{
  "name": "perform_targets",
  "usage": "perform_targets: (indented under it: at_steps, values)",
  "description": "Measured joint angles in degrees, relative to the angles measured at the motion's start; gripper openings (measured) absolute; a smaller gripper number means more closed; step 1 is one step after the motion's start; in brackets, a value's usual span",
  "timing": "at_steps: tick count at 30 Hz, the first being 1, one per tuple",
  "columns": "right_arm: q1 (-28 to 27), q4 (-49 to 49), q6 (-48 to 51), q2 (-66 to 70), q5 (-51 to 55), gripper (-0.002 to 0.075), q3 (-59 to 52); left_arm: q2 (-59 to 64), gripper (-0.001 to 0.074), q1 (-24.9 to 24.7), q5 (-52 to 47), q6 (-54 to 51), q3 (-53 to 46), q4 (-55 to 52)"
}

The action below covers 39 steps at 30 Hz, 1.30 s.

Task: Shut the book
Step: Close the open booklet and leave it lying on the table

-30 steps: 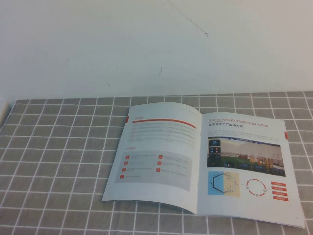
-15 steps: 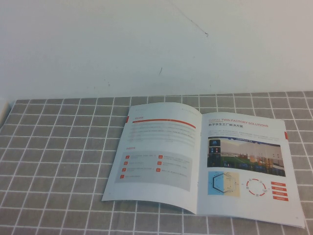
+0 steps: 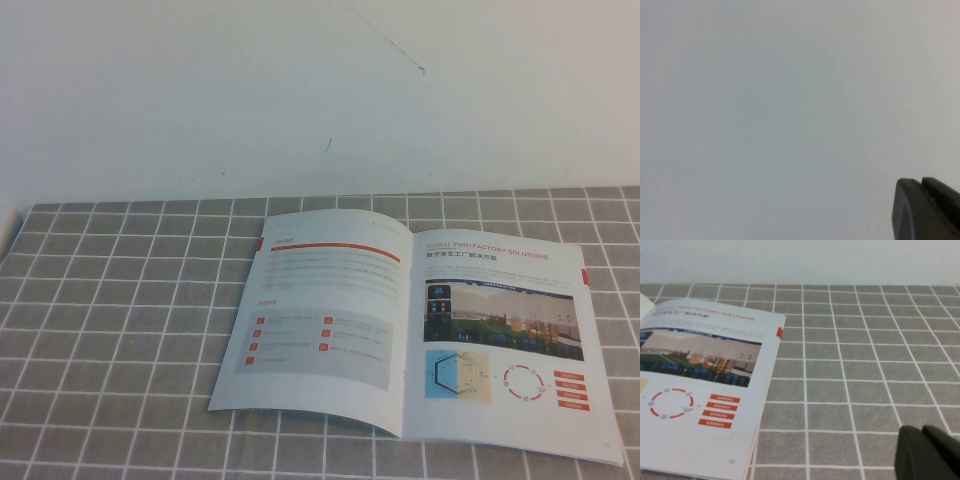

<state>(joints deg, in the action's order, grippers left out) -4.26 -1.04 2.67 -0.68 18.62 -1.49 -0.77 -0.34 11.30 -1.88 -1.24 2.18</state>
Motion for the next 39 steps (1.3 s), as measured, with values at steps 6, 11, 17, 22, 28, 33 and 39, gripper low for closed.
perform_targets:
  at_steps: [6, 11, 17, 22, 28, 33, 39]
  values:
    - [0.0, 0.0, 0.0, 0.0, 0.0, -0.0001, 0.0, 0.0, -0.0004, 0.0, 16.1, 0.0, 0.0, 0.0]
    - [0.0, 0.0, 0.0, 0.0, 0.0, -0.0002, 0.0, 0.0, -0.0004, 0.0, 19.6, 0.0, 0.0, 0.0]
    - [0.0, 0.0, 0.0, 0.0, 0.0, -0.0001, 0.0, 0.0, -0.0004, 0.0, 19.5, 0.3, 0.0, 0.0]
    - [0.0, 0.0, 0.0, 0.0, 0.0, -0.0001, 0.0, 0.0, -0.0004, 0.0, 14.9, 1.3, 0.0, 0.1]
    - [0.0, 0.0, 0.0, 0.0, 0.0, -0.0001, 0.0, 0.0, -0.0004, 0.0, 14.0, 1.3, 0.0, 0.1]
    - [0.0, 0.0, 0.0, 0.0, 0.0, -0.0001, 0.0, 0.0, -0.0004, 0.0, 14.0, 1.3, 0.0, 0.1]
    - [0.3, -1.8, 0.0, 0.0, -1.0, -0.0001, 0.0, 0.0, -0.0004, 0.0, 13.9, 1.3, 0.0, -1.1]
